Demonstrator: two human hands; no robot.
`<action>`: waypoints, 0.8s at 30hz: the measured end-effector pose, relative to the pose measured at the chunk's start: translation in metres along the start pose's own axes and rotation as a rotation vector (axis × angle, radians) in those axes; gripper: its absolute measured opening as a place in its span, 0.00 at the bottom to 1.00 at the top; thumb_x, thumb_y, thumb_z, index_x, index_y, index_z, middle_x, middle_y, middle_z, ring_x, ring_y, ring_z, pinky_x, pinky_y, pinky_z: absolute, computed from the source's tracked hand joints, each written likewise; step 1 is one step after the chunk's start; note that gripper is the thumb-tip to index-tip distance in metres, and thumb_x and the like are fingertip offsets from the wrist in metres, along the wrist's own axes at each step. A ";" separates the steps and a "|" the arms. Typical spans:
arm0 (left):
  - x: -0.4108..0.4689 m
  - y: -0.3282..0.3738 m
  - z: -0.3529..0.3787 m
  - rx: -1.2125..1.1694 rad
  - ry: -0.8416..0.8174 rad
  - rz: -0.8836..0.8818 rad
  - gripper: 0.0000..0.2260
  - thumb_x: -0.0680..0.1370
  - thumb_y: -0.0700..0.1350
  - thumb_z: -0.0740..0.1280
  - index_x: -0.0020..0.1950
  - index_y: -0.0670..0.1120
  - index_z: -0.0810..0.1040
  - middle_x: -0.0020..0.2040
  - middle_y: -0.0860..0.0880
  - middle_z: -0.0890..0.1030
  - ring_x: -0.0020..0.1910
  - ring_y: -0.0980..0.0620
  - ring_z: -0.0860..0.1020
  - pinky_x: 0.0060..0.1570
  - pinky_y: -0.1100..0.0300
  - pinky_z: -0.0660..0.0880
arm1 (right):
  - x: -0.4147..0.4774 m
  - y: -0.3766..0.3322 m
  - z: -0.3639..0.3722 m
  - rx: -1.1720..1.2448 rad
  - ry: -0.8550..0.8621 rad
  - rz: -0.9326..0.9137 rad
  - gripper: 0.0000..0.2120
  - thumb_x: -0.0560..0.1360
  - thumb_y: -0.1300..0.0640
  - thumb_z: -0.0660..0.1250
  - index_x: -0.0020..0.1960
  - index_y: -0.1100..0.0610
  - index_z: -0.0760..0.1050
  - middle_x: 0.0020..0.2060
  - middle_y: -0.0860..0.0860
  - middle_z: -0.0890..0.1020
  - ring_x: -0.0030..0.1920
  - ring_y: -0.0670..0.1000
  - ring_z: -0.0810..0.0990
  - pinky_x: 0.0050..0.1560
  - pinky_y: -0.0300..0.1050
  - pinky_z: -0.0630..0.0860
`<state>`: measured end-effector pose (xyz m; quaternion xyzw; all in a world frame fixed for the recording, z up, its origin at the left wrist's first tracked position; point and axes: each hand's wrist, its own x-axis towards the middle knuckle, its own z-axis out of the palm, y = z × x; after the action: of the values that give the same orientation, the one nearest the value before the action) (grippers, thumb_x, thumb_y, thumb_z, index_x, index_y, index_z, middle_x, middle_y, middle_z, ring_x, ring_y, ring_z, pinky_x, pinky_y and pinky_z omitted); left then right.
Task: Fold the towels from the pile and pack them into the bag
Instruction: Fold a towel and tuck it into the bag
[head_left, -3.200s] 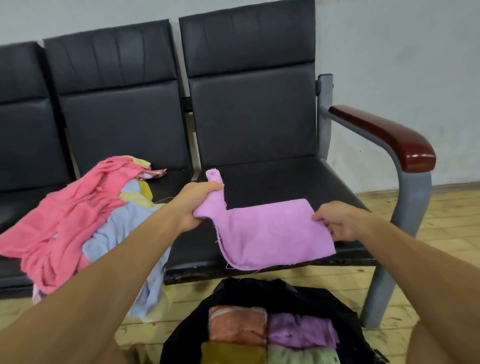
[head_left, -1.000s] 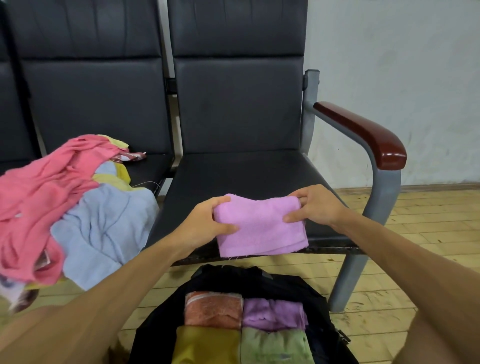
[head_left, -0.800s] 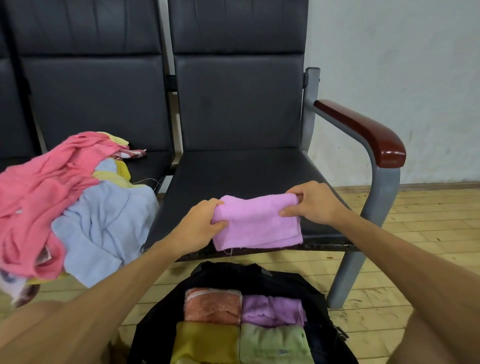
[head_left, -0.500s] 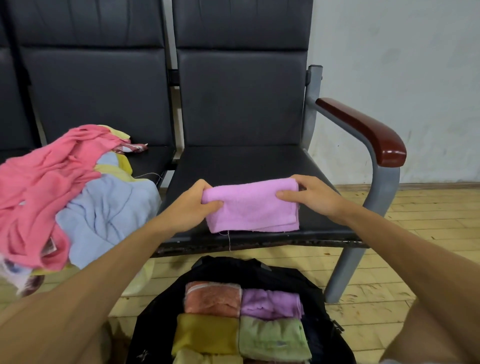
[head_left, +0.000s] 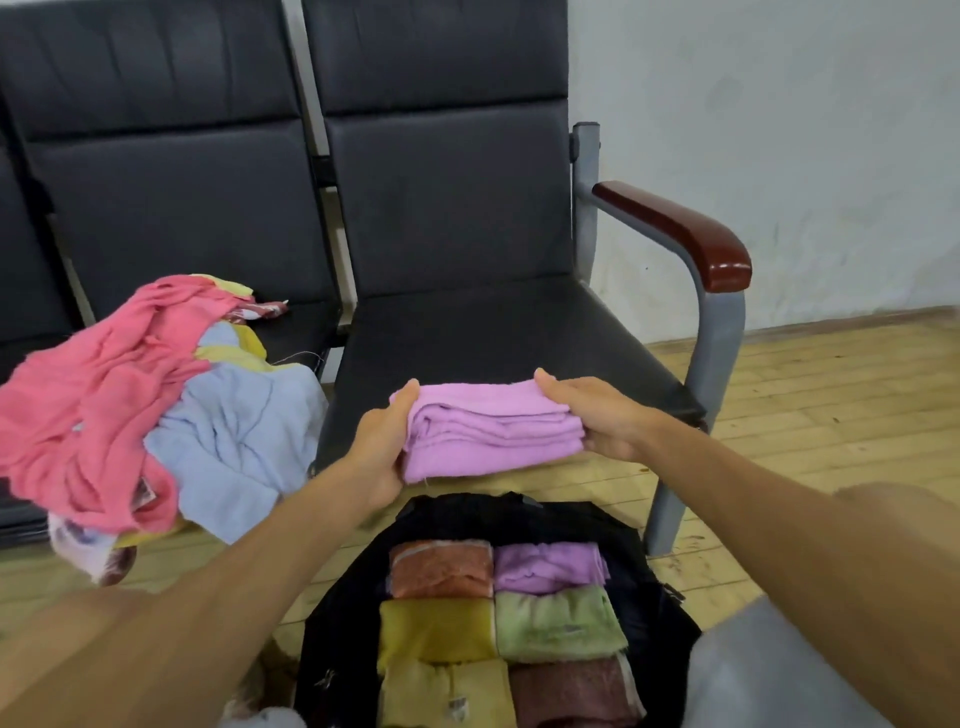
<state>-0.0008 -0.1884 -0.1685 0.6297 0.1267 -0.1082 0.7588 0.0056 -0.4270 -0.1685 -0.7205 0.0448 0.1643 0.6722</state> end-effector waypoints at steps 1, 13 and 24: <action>-0.002 -0.002 -0.002 -0.058 -0.067 -0.049 0.19 0.80 0.54 0.63 0.57 0.40 0.81 0.53 0.39 0.84 0.52 0.42 0.82 0.49 0.50 0.80 | -0.004 0.001 -0.002 0.045 -0.014 0.030 0.23 0.76 0.42 0.67 0.57 0.62 0.81 0.51 0.57 0.85 0.53 0.55 0.84 0.50 0.47 0.81; -0.015 -0.090 0.011 0.170 -0.261 -0.169 0.14 0.82 0.50 0.61 0.66 0.46 0.69 0.60 0.42 0.80 0.59 0.41 0.80 0.51 0.43 0.77 | -0.043 0.066 -0.029 0.148 0.016 0.417 0.16 0.72 0.42 0.72 0.47 0.56 0.79 0.41 0.50 0.83 0.44 0.50 0.80 0.41 0.43 0.77; 0.027 -0.196 0.006 0.462 -0.318 -0.343 0.17 0.78 0.46 0.69 0.63 0.39 0.76 0.55 0.45 0.82 0.53 0.47 0.81 0.54 0.49 0.80 | -0.018 0.178 -0.034 0.104 0.088 0.790 0.03 0.77 0.68 0.65 0.47 0.62 0.73 0.42 0.56 0.78 0.40 0.54 0.78 0.39 0.47 0.76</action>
<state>-0.0390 -0.2303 -0.3583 0.7299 0.0829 -0.3574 0.5767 -0.0564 -0.4799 -0.3311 -0.6191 0.3555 0.3768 0.5902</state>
